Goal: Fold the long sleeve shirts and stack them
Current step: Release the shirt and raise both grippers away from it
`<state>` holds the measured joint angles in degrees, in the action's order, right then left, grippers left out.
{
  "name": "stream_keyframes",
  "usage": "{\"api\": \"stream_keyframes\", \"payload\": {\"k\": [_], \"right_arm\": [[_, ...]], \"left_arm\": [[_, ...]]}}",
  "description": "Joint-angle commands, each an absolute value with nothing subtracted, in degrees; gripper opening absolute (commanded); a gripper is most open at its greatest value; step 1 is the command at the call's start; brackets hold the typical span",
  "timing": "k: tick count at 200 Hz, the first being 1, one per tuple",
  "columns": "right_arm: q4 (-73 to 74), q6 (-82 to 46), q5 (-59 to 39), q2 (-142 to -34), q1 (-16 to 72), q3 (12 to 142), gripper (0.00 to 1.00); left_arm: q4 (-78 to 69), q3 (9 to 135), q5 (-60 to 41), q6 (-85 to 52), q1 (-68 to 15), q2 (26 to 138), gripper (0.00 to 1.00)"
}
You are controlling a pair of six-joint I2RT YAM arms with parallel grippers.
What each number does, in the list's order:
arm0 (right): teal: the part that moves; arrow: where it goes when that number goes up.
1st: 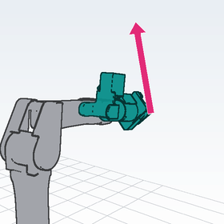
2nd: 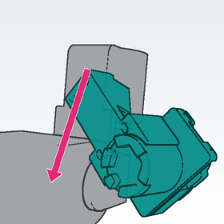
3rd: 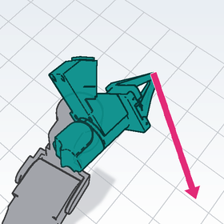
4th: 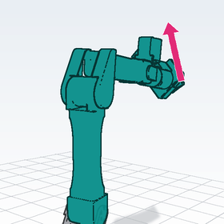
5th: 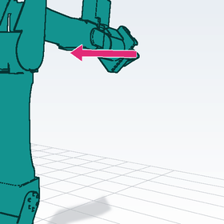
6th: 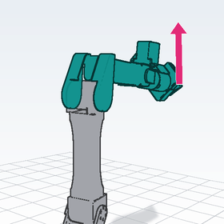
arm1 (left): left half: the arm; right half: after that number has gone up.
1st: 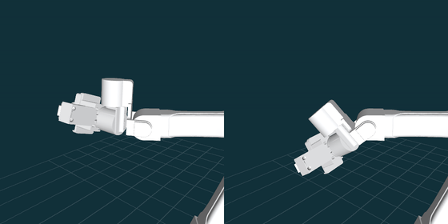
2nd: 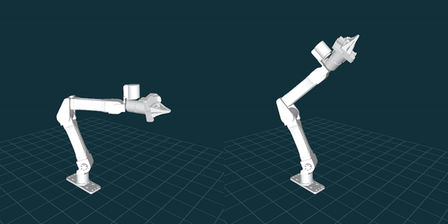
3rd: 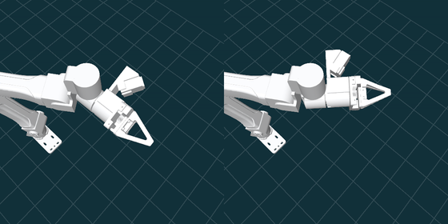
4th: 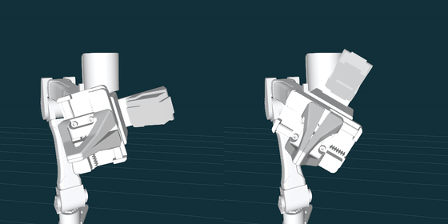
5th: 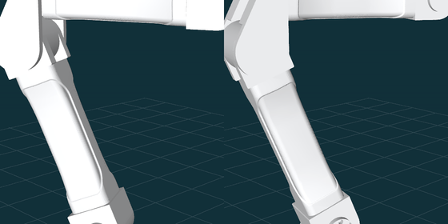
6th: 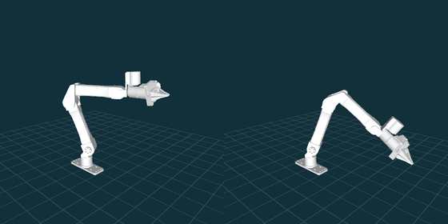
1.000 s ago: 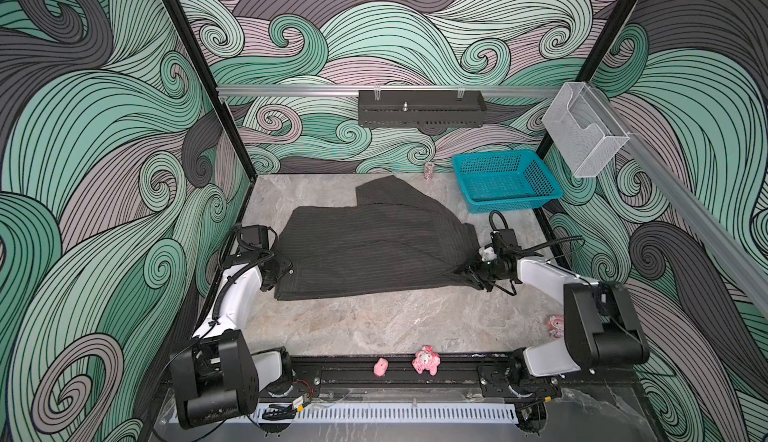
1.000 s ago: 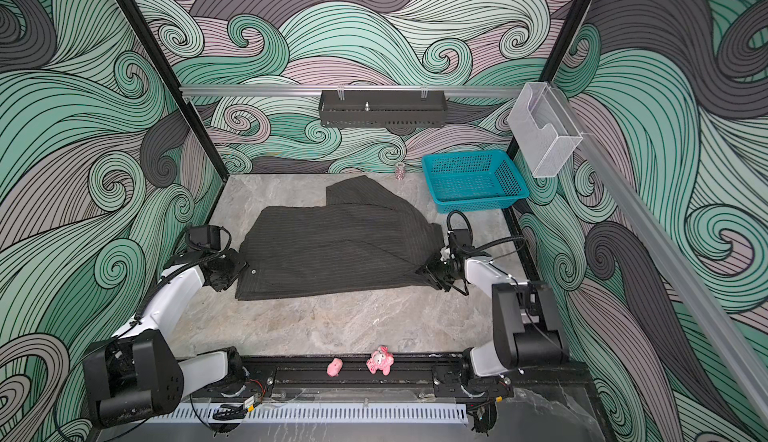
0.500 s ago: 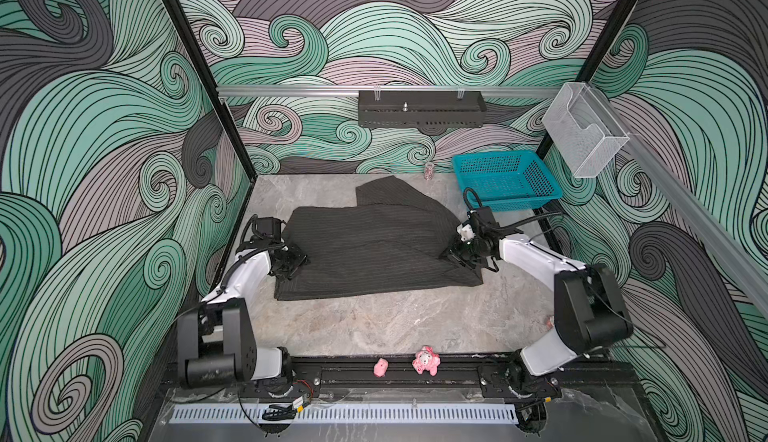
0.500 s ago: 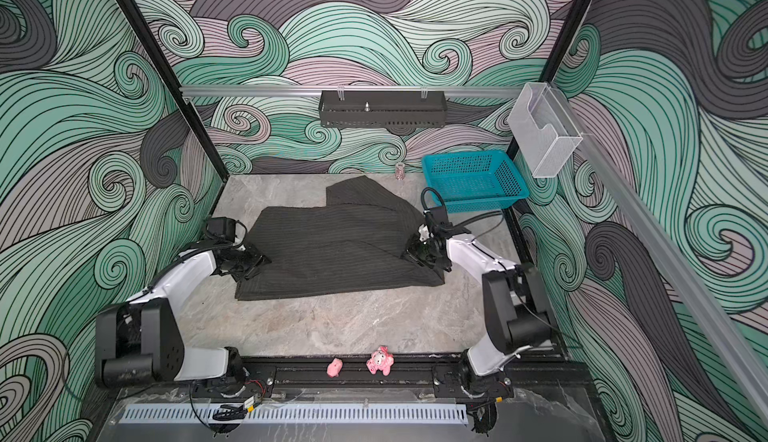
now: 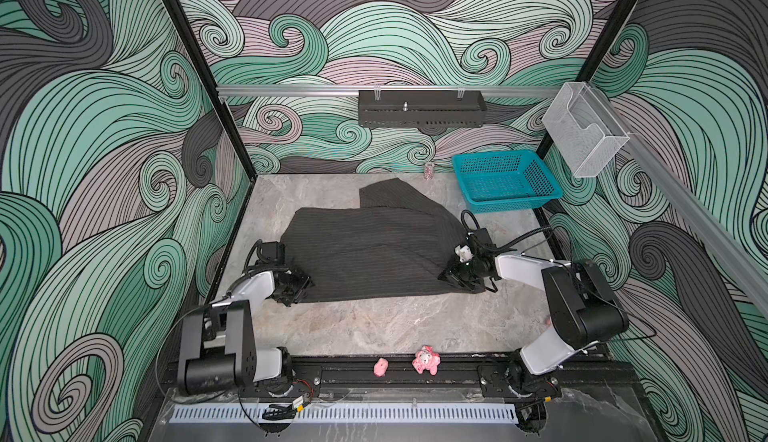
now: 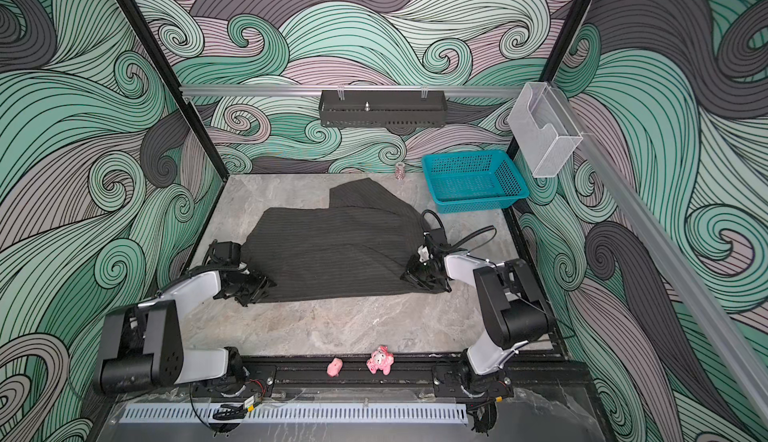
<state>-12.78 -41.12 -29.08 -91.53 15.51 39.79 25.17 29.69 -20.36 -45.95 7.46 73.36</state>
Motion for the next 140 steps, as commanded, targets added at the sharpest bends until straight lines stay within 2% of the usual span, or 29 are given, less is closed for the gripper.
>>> {"api": "stream_keyframes", "payload": {"k": [1, 18, 39, 55, 68, 81, 97, 130, 140], "right_arm": [[-19.9, -41.3, -25.4, -89.8, 16.1, 34.2, 0.17], [-23.7, -40.2, -24.5, -85.3, 16.1, 32.8, 0.18], [-29.7, -37.9, -22.8, -78.8, 16.0, 34.0, 0.18], [-33.3, -36.8, -21.0, -73.0, 16.1, 37.0, 0.2], [-34.3, -36.0, -18.5, -69.5, 16.1, 40.4, 0.27], [-33.4, -33.9, -15.9, -68.1, 16.1, 44.3, 0.29], [-31.4, -29.6, -13.1, -69.8, 16.0, 50.0, 0.3], [-31.4, -21.8, -10.4, -81.4, 15.2, 66.0, 0.3], [-31.5, -19.5, -12.8, -85.4, 14.2, 70.5, 0.33]], "left_arm": [[32.7, 24.3, -14.4, -50.0, 7.7, 68.4, 0.37], [39.0, 25.3, -11.9, -50.3, 7.6, 60.6, 0.38], [40.1, 25.1, -12.6, -52.3, 7.6, 51.7, 0.4], [41.1, 28.1, -11.0, -52.1, 7.6, 46.6, 0.47], [41.6, 32.8, -9.7, -50.1, 7.6, 45.3, 0.54], [41.3, 38.7, -9.1, -47.1, 7.6, 47.5, 0.6], [38.5, 45.1, -9.2, -43.5, 7.6, 52.8, 0.63], [33.1, 59.9, -11.2, -36.3, 7.6, 70.4, 0.63], [33.0, 64.9, -11.4, -34.4, 7.7, 76.4, 0.63]]}}
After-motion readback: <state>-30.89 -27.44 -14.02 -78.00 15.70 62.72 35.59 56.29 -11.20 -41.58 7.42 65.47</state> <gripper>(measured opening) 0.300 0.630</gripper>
